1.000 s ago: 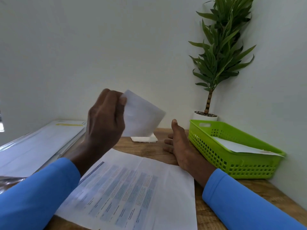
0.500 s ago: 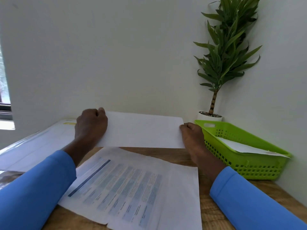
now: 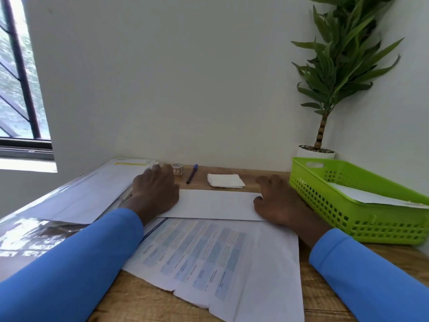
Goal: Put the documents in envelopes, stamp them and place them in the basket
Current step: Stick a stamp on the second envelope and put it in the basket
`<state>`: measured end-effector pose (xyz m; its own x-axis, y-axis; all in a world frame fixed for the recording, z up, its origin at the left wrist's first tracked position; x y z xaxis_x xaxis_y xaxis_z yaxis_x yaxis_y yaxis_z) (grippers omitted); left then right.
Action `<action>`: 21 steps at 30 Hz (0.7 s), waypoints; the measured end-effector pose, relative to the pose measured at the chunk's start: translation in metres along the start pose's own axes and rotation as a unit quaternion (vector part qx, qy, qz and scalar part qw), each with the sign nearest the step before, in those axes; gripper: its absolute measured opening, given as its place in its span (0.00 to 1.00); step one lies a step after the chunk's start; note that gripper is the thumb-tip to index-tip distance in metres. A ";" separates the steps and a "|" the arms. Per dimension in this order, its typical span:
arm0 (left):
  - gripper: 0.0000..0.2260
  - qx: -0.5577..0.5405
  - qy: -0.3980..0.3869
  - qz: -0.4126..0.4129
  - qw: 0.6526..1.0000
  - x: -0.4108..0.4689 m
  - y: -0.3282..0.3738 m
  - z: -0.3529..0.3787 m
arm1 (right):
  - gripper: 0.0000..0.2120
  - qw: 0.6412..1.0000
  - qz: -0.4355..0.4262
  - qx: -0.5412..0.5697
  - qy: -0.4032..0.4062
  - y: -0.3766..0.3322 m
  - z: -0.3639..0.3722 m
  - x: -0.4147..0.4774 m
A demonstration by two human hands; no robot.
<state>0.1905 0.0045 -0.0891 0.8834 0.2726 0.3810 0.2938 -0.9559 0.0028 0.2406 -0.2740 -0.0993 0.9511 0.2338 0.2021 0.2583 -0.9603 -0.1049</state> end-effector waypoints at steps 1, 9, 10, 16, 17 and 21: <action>0.22 0.009 0.008 0.014 1.000 0.000 0.003 0.002 | 0.25 1.000 -0.018 0.014 0.001 -0.002 0.002 0.001; 0.30 -0.028 -0.190 -0.041 0.981 0.004 -0.024 0.044 | 0.35 0.989 -0.048 -0.006 -0.143 -0.008 0.043 0.005; 0.30 -0.024 -0.197 -0.035 0.979 0.004 -0.023 0.043 | 0.36 0.988 -0.045 -0.008 -0.145 -0.008 0.043 0.005; 0.26 -0.013 -0.014 0.037 0.999 0.007 -0.011 0.017 | 0.29 0.987 -0.124 0.003 -0.104 -0.022 0.031 0.001; 0.25 -0.008 0.028 0.069 0.997 0.005 -0.004 0.010 | 0.27 0.982 -0.159 0.019 -0.100 -0.031 0.028 -0.002; 0.20 -0.085 0.007 0.146 0.986 0.001 0.019 0.007 | 0.27 0.966 -0.199 0.037 -0.160 -0.060 0.034 -0.016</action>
<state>0.1991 -0.0130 -0.0952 0.9155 -0.0169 0.4021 -0.0388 -0.9982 0.0462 0.2154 -0.2147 -0.1290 0.7741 0.6294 -0.0689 0.6152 -0.7734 -0.1529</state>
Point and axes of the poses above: each hand's wrist, its own x-axis towards the middle knuckle, its own z-axis out of the palm, y = z × x, the point moved 8 cm from there along x, towards the middle knuckle, and after that the axes turned 2 degrees about z, right-handed, at the moved point
